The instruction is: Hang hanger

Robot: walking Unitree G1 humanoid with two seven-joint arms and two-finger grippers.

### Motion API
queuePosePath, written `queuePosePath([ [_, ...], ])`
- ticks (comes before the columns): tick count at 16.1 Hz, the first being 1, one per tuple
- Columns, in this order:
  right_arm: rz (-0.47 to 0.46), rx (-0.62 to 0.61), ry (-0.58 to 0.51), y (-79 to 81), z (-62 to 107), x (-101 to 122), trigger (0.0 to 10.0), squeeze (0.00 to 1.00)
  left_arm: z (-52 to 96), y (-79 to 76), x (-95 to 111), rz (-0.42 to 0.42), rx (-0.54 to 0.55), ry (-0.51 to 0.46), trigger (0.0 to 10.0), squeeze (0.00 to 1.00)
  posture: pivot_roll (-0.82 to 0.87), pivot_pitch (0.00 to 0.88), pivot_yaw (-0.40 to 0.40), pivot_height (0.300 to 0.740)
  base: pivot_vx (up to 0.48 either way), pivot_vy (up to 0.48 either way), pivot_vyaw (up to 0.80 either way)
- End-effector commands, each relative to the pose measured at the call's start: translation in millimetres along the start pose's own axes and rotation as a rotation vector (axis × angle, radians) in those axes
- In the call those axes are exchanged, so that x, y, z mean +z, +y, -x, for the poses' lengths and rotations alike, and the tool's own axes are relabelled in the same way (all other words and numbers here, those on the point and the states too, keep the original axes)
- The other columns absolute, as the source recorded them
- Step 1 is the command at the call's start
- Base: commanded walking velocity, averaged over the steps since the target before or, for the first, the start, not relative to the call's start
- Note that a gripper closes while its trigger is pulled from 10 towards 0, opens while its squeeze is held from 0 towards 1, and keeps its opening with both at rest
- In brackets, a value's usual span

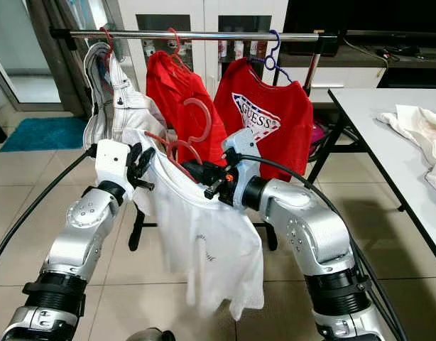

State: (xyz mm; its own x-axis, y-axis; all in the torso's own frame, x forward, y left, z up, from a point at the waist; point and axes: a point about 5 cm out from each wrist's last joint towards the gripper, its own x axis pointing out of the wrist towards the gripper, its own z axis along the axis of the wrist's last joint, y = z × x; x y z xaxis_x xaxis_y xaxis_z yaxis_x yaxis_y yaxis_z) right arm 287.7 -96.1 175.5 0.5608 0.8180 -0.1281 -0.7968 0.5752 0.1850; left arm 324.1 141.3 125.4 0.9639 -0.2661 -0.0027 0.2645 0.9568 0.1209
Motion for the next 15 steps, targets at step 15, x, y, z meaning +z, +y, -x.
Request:
queuePosePath([
  [15, 0.039, -0.189, 0.111, -19.5, 1.6, -12, 10.0, 0.00, 17.5, -14.7, 19, -0.016, -0.126, -0.129, 0.0, 0.00, -0.11, 0.000, 0.087, 0.740, 0.000, 0.000, 0.00],
])
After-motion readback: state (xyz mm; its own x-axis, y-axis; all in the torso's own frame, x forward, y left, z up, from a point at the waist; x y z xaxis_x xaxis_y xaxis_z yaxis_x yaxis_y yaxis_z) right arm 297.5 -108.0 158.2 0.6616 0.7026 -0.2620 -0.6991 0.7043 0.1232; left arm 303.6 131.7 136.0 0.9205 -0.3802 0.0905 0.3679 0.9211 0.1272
